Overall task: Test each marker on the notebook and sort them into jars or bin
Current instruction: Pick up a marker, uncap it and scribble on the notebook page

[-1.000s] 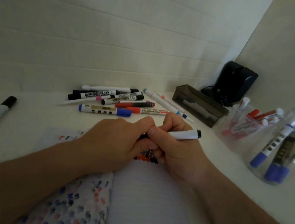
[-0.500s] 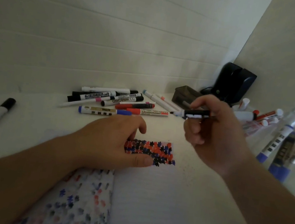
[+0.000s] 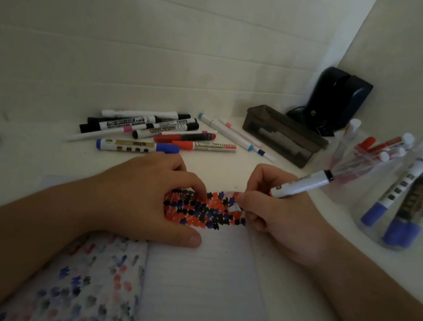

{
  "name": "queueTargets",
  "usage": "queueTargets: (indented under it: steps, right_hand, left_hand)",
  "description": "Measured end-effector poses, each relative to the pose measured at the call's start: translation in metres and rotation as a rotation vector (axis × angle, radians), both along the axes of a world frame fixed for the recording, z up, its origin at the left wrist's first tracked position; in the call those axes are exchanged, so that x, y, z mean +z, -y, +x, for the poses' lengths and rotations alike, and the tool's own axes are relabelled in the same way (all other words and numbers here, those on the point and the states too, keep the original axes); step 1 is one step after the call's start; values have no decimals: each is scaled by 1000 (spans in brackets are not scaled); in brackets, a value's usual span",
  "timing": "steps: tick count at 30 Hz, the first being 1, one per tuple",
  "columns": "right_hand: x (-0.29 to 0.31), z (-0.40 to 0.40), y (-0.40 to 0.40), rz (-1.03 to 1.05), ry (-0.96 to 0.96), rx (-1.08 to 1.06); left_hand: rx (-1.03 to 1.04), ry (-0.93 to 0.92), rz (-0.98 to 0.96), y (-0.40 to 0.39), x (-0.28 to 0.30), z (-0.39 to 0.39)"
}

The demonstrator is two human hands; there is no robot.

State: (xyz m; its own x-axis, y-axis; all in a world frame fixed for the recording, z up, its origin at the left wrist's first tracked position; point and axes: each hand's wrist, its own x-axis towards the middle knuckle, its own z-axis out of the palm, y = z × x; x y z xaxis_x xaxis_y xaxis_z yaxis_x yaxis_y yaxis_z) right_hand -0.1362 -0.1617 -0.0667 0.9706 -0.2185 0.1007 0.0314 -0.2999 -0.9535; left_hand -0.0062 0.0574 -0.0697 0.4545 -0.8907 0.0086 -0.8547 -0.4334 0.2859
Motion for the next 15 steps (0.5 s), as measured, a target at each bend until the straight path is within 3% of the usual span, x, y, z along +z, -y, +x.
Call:
queueTargets:
  steps: [5,15]
  right_hand:
    - [1,-7,-1,-118,-73,-31]
    - [4,-7,-8,-117,-117,-65]
  left_hand:
    - [-8,-12,22,-1,1,-1]
    - [-4,-2,35,-1,3,-1]
